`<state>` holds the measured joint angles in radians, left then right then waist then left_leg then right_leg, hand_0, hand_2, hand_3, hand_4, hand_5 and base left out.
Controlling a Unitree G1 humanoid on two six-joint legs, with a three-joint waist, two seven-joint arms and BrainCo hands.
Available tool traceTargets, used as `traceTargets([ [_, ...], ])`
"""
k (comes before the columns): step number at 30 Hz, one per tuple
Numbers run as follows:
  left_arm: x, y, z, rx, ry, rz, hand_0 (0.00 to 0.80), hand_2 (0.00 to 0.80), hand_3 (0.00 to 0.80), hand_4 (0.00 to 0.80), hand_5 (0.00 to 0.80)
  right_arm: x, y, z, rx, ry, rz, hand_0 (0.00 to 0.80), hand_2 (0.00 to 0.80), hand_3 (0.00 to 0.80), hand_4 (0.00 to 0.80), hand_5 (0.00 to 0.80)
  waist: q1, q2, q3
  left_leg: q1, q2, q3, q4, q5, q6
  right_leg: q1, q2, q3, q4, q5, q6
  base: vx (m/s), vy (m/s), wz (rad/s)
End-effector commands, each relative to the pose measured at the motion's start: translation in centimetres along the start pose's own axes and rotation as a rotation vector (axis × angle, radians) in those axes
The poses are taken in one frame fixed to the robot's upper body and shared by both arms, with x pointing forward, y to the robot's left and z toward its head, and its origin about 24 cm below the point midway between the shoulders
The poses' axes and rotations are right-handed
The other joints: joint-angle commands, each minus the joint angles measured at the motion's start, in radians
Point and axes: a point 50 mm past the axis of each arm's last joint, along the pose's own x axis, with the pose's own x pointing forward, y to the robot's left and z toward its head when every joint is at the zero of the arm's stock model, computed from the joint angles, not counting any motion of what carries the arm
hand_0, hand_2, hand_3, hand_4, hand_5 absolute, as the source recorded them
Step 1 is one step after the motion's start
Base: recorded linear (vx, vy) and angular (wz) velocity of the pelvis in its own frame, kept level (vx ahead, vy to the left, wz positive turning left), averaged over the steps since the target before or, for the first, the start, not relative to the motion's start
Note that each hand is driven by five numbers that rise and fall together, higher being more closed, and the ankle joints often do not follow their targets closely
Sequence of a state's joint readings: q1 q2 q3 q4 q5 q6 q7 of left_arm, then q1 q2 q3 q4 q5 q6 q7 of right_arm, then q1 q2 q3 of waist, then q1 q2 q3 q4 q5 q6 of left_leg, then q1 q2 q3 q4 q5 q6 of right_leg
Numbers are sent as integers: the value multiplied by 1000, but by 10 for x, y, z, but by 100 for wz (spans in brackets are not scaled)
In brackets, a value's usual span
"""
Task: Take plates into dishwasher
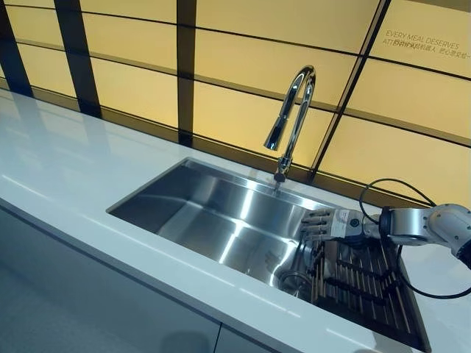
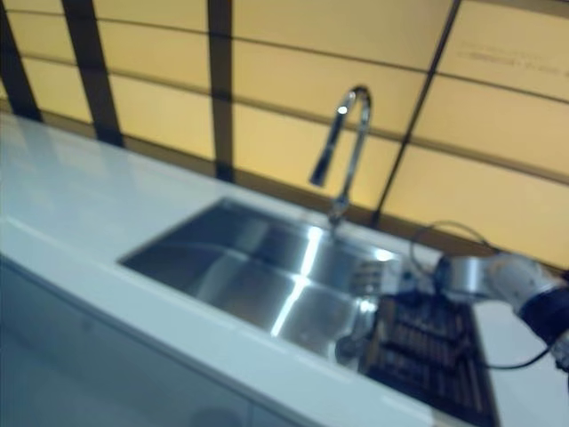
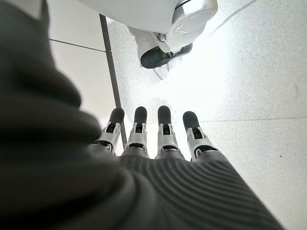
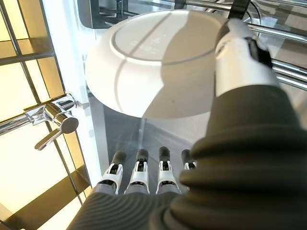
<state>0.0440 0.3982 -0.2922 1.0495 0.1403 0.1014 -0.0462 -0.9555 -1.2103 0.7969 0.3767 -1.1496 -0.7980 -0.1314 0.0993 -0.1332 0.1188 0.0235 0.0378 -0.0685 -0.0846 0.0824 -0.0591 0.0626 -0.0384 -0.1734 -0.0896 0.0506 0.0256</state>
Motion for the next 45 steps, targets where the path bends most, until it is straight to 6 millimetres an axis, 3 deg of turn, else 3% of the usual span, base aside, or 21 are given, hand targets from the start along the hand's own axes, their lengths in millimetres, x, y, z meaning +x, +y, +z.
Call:
traceTargets([
  [1,0,7,-1,17,2,9,0,0,0,0,0,-24,8,-20,-15,117,52,0,0,0,0,0,20,-26,6,13,-12,48,-3,-65,22,33,-13,-50,13,-39,58,0,0,0],
  [25,-1,13,1,17,-14,23,0,0,0,0,0,-29,23,-22,-1,196,79,0,0,0,0,0,21,-28,26,6,-11,44,-3,-66,26,23,-13,-47,12,-31,62,0,0,0],
  [44,-1,19,8,18,-30,36,0,0,0,0,0,-28,19,-28,11,257,49,0,0,0,0,0,19,-34,48,-15,-10,47,-3,-63,29,-2,-11,-40,11,-19,66,0,0,0],
  [45,-1,19,8,19,-31,37,0,0,0,0,0,-27,19,-28,11,258,46,78,78,78,78,78,19,-35,50,-16,-10,47,-3,-63,29,-2,-10,-40,11,-19,65,0,0,0],
])
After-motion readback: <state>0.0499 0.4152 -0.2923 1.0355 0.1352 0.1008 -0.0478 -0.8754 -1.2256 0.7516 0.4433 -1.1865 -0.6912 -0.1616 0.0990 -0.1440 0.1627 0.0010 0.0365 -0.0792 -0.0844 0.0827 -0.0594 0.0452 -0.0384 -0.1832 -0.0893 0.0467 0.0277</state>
